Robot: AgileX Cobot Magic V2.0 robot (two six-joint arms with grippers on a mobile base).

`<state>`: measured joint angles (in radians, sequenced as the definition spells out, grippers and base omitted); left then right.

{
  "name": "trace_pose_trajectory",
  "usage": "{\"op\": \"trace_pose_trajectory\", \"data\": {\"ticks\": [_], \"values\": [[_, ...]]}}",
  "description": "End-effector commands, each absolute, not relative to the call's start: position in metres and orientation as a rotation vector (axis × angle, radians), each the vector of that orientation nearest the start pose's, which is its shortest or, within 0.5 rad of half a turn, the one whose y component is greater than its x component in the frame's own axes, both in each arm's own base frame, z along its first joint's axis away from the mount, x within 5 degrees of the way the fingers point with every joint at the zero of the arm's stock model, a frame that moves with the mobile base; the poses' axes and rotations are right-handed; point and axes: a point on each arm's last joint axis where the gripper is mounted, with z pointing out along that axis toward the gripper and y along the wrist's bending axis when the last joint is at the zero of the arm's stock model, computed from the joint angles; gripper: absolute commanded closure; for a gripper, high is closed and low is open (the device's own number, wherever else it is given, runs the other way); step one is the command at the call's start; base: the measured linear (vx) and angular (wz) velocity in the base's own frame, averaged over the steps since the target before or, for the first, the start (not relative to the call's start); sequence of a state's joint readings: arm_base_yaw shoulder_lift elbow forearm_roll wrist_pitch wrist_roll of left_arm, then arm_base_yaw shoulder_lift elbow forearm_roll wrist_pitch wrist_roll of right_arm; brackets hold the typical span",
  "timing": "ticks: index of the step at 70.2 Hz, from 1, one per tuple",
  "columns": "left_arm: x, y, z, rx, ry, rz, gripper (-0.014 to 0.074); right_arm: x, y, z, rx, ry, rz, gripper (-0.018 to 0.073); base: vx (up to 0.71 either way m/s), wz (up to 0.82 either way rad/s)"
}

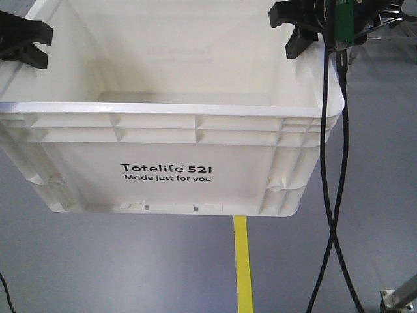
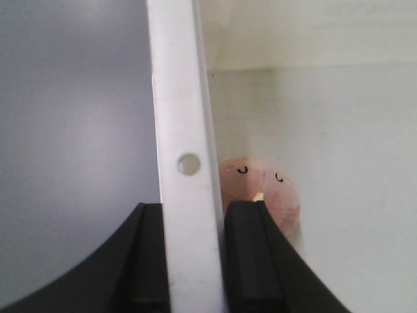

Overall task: Place moving items into box and shelve
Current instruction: 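Hold the lifted tote with both grippers while the base drives away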

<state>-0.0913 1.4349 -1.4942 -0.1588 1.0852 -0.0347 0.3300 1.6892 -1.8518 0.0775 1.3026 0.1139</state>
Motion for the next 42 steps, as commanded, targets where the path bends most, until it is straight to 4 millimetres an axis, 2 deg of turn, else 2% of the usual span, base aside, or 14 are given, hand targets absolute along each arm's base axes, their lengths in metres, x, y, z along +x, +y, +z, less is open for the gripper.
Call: {"op": "trace_pose_trajectory", "data": {"ticks": [1, 42], "values": [[0.2899, -0.0427, 0.4314, 0.031, 2.283, -0.309, 0.0622, 0.3176, 0.1197, 0.4423, -0.32, 2.443, 0.323, 0.0571, 0.52, -0.04], [0.2899, -0.0427, 0.4314, 0.031, 2.283, -0.309, 0.0622, 0.3176, 0.1196, 0.4423, -0.32, 2.443, 0.322, 0.0571, 0.52, -0.07]]}}
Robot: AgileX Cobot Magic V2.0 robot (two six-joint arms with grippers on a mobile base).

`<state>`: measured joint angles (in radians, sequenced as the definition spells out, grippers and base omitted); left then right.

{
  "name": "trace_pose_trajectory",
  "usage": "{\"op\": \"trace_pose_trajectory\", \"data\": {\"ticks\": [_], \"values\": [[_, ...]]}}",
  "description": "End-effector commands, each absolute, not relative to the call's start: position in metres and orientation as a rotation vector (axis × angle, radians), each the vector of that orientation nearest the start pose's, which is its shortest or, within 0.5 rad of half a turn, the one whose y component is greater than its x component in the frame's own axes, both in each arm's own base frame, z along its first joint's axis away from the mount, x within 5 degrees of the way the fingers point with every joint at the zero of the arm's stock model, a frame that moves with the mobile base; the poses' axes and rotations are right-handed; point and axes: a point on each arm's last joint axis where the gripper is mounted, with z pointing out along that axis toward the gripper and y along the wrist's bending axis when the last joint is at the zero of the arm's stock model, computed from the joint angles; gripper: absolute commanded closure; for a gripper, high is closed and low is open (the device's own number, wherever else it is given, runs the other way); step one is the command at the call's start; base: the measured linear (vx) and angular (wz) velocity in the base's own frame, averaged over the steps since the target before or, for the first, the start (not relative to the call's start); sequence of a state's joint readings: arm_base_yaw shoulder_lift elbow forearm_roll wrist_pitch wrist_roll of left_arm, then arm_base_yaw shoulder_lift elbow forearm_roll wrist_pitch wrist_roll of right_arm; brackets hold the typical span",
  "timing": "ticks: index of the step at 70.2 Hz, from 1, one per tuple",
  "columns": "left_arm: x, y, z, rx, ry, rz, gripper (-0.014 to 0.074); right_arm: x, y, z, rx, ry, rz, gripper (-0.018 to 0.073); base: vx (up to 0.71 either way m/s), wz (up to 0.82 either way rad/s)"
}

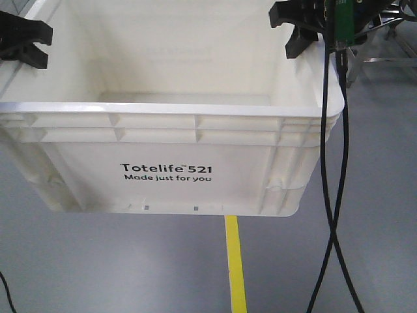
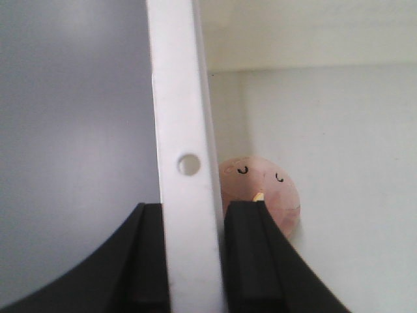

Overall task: Place moving items into box and shelve
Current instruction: 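Hold the lifted tote with both grippers while the base drives away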

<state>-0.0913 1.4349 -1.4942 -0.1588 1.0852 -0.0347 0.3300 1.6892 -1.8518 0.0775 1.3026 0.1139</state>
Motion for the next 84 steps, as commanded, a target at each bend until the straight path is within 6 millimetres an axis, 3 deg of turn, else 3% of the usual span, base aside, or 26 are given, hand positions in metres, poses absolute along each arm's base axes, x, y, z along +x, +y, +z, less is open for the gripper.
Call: {"op": "trace_pose_trajectory", "data": {"ticks": [1, 45, 84], "values": [[0.2899, -0.0427, 0.4314, 0.031, 2.283, -0.309, 0.0622, 0.3176, 0.1196, 0.4423, -0.32, 2.443, 0.322, 0.0571, 0.51, -0.09], [0.2899, -0.0427, 0.4314, 0.031, 2.283, -0.309, 0.0622, 0.3177, 0.1196, 0.4424, -0.32, 2.442, 0.322, 0.0571, 0.5, -0.15], [0.2899, -0.0426, 0.4314, 0.031, 2.283, -0.307, 0.0622, 0.3179, 0.1198, 0.442, -0.32, 2.443, 0.323, 0.0571, 0.37, -0.69]]}}
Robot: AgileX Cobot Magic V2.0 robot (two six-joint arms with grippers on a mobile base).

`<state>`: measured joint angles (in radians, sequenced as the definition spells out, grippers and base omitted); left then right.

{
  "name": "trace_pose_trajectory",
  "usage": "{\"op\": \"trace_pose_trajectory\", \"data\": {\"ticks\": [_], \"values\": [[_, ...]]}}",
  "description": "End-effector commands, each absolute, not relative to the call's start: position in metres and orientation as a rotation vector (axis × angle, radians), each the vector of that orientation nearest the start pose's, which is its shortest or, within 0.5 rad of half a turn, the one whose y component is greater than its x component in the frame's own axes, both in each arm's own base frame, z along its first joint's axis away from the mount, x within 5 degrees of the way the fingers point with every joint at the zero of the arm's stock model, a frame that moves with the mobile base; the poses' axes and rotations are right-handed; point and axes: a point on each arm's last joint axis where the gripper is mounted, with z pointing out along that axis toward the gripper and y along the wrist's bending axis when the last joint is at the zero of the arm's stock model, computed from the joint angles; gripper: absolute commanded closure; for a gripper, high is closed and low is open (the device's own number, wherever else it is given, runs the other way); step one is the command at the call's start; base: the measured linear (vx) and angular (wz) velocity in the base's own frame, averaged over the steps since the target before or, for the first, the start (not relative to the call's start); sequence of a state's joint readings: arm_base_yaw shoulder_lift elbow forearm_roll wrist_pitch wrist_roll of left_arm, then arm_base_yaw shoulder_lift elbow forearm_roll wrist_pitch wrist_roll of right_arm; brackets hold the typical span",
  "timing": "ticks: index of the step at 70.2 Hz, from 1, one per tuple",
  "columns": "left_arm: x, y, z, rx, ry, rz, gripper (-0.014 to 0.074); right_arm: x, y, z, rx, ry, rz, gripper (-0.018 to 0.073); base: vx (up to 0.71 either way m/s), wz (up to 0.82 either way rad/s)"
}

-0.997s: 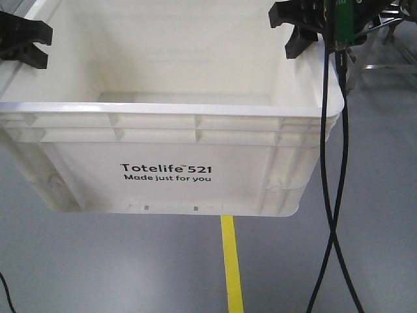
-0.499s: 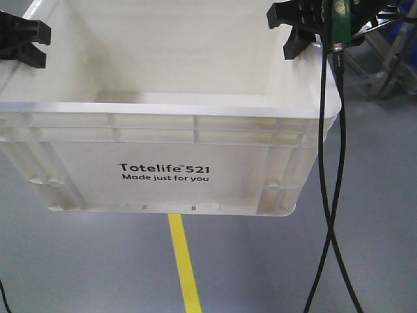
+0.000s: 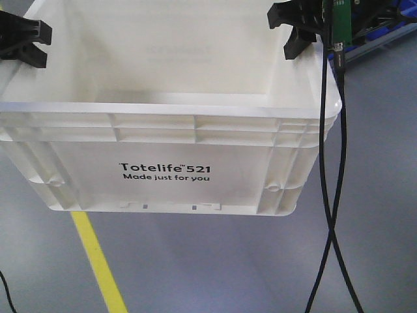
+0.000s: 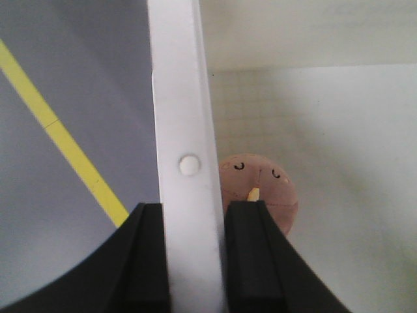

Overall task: Place moving items into box and shelve
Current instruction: 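Hold the lifted tote with both grippers while the base drives away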

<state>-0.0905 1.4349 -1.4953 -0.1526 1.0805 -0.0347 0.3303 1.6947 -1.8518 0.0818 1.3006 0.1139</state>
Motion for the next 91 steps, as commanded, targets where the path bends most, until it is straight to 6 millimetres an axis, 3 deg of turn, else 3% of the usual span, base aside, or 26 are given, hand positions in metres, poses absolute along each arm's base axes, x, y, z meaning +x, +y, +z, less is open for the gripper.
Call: {"op": "trace_pose_trajectory", "data": {"ticks": [1, 91], "values": [[0.2899, -0.0426, 0.4314, 0.031, 2.283, -0.307, 0.0622, 0.3179, 0.1198, 0.442, -0.32, 2.443, 0.323, 0.0571, 0.32, -0.71], [0.2899, -0.0425, 0.4314, 0.031, 2.283, -0.307, 0.0622, 0.3178, 0.1199, 0.442, -0.321, 2.444, 0.325, 0.0571, 0.28, -0.67]]}}
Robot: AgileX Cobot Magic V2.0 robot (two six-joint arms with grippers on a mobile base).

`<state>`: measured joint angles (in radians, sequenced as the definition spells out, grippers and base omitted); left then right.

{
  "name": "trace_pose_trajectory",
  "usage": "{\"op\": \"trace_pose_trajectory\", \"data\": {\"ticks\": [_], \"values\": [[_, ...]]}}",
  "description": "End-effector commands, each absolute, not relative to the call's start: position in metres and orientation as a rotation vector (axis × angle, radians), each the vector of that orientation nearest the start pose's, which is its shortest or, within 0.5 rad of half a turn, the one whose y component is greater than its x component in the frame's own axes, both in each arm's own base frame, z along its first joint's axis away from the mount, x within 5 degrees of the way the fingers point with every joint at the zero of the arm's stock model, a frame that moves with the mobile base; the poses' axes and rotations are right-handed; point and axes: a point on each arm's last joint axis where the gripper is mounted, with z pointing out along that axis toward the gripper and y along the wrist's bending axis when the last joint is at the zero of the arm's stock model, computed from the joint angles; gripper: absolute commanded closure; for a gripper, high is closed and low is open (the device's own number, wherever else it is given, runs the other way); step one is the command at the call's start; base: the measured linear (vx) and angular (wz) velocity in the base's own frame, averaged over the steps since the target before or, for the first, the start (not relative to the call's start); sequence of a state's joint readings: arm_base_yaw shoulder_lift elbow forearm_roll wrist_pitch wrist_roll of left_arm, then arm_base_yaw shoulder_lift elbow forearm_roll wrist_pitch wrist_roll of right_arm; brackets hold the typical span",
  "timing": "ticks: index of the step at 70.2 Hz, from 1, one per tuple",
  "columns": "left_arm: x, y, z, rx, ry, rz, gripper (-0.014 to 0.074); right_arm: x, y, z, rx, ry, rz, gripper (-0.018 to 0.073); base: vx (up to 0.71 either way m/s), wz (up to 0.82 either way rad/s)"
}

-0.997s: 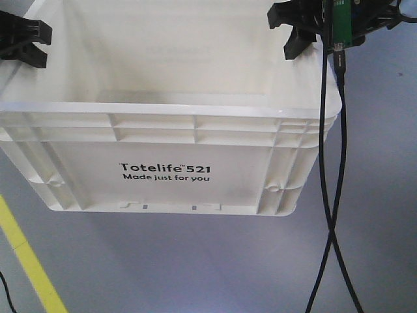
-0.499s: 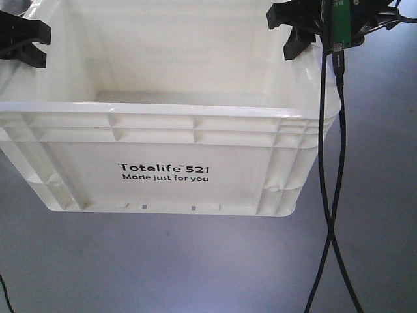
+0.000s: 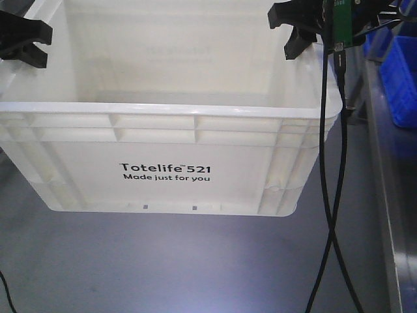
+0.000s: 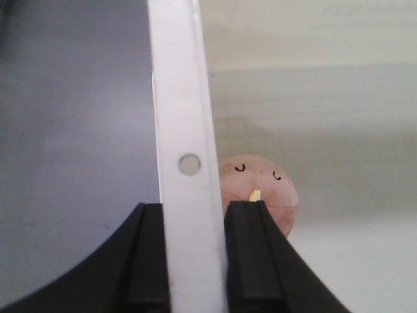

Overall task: Place moving items into box and shelve
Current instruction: 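Hold the lifted tote with both grippers while the base drives away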

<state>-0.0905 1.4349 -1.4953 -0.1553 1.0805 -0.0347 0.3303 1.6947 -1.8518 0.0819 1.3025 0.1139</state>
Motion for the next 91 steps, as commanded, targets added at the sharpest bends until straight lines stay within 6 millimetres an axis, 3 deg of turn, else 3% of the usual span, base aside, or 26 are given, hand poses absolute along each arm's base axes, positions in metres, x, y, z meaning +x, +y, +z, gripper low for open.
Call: {"op": "trace_pose_trajectory", "data": {"ticks": [1, 34, 91], "values": [[0.2899, -0.0425, 0.4314, 0.031, 2.283, -0.307, 0.0622, 0.3178, 0.1199, 0.442, -0.321, 2.444, 0.325, 0.0571, 0.28, -0.65], [0.2899, -0.0427, 0.4314, 0.031, 2.283, -0.309, 0.0622, 0.3178, 0.1199, 0.442, -0.321, 2.444, 0.325, 0.0571, 0.29, -0.37], [0.2899, -0.0427, 0.4314, 0.031, 2.283, -0.309, 0.0622, 0.3178, 0.12, 0.442, -0.321, 2.444, 0.326, 0.0571, 0.34, 0.05]]}}
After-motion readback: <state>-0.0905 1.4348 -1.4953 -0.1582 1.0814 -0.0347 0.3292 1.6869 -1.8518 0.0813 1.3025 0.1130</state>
